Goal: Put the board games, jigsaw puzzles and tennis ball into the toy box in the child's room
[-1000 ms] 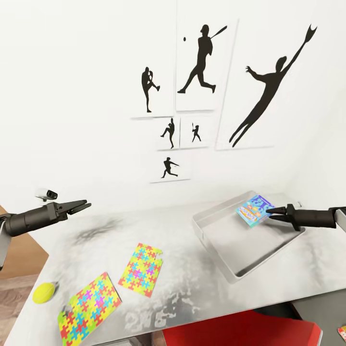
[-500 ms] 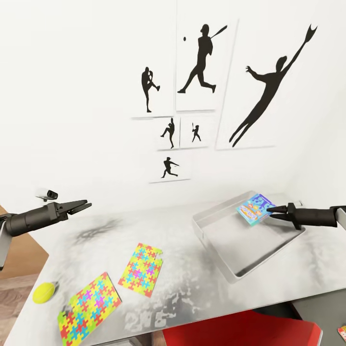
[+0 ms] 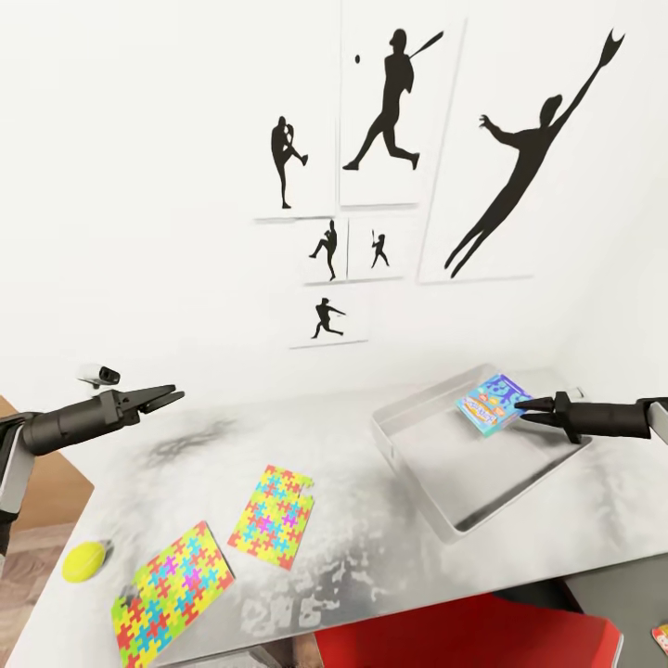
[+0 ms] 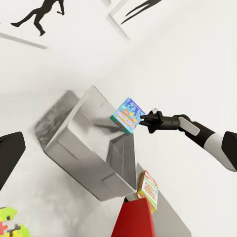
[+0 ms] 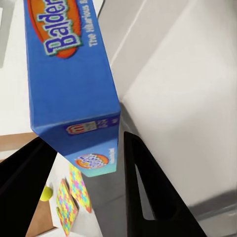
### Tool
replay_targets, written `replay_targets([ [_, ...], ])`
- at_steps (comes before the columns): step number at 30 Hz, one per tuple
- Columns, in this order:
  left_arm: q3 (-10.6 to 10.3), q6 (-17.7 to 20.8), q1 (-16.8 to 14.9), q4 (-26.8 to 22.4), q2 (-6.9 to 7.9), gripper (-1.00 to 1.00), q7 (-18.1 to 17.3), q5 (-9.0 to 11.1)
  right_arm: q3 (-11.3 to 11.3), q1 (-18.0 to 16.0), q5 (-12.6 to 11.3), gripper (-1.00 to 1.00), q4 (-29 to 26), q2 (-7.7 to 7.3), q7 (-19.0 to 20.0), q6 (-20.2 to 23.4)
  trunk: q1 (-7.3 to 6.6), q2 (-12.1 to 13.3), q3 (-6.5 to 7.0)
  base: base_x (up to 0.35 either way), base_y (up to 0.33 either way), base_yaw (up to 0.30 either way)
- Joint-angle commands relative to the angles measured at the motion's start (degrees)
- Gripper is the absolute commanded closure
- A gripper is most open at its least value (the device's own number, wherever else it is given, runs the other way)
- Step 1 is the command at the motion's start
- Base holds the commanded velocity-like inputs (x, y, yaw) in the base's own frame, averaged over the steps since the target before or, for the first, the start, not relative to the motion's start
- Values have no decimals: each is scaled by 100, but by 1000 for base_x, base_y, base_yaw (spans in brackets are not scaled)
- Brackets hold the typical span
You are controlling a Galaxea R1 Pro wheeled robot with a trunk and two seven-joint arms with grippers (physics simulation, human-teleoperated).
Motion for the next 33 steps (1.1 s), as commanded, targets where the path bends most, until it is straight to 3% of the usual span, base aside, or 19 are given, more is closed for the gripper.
replay_targets([
  [1,0,60,-5,-1,0,-100,-15,8,44,-8,-30,100,2,-2,23,15,3,-13,-21,0,0,0],
  [33,0,60,-7,-1,7,-100,-15,23,42,-8,-29,100,33,12,23,15,3,-13,-322,0,0,0],
])
